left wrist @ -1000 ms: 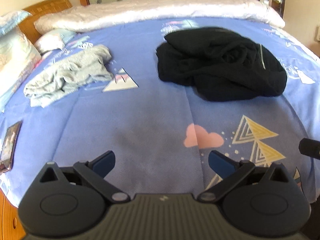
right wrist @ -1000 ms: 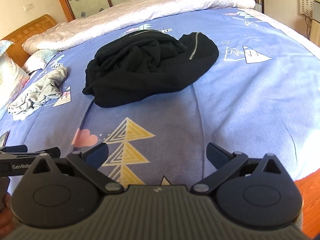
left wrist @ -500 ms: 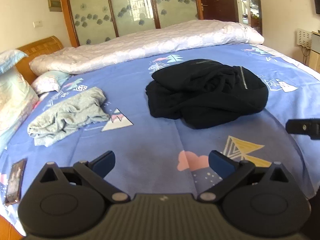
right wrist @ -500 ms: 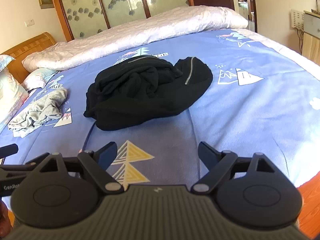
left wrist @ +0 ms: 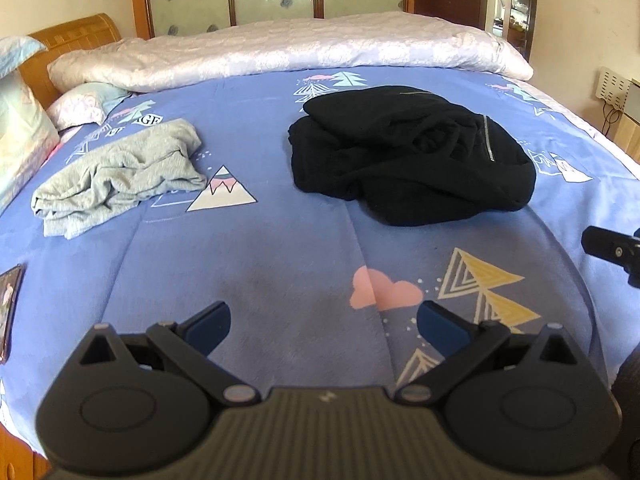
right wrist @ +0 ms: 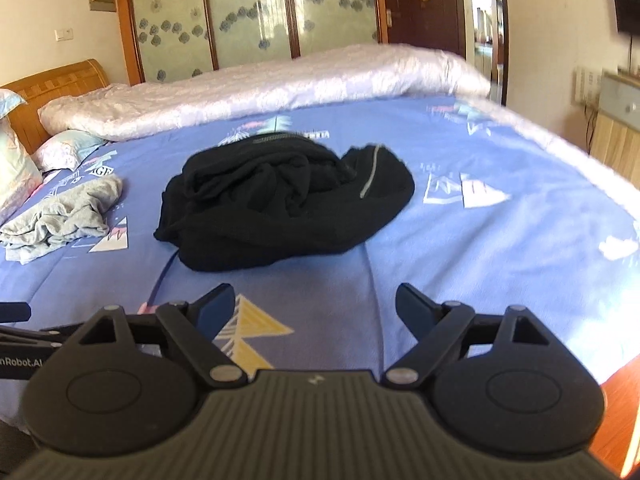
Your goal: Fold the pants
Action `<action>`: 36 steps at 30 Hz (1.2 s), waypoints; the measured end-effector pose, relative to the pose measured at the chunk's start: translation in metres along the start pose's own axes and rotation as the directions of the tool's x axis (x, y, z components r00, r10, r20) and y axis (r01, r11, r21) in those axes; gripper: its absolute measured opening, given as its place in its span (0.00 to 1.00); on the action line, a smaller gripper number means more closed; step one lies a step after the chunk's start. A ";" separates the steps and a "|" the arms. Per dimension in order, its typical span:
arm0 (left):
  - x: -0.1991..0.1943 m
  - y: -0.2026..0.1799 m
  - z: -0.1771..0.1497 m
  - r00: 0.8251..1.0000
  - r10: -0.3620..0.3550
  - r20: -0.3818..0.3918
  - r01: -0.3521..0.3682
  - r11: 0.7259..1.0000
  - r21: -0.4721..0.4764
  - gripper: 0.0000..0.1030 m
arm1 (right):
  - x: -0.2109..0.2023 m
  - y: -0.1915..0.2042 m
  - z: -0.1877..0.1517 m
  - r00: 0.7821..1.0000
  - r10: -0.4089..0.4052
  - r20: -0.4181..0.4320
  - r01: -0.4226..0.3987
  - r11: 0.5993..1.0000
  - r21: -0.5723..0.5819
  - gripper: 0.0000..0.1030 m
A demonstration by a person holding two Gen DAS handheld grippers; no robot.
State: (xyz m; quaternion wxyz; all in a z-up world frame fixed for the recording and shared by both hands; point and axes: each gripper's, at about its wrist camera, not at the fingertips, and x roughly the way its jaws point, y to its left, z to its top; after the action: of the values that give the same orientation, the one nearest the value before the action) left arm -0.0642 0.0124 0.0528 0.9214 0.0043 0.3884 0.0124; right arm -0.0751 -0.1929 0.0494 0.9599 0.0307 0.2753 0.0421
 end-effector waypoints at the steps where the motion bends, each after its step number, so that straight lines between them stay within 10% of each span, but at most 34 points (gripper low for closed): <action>1: 0.000 0.000 0.001 1.000 -0.002 -0.003 0.002 1.000 -0.001 1.00 | 0.000 0.000 0.000 1.000 0.003 0.000 -0.003 1.000 -0.001 0.87; 27: 0.005 -0.008 -0.002 0.999 -0.024 -0.039 0.026 0.998 0.049 0.98 | 0.008 -0.006 -0.007 0.997 0.038 -0.062 -0.035 0.998 0.060 0.86; 36: 0.014 0.019 0.003 0.999 0.014 -0.050 -0.015 1.000 -0.016 0.98 | 0.023 -0.020 -0.001 0.991 0.081 -0.109 -0.069 0.991 0.111 0.66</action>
State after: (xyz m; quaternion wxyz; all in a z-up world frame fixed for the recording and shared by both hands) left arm -0.0520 0.0315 0.0453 0.9113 -0.0006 0.4112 0.0223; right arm -0.0548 -0.2100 0.0354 0.9375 0.0900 0.3299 0.0650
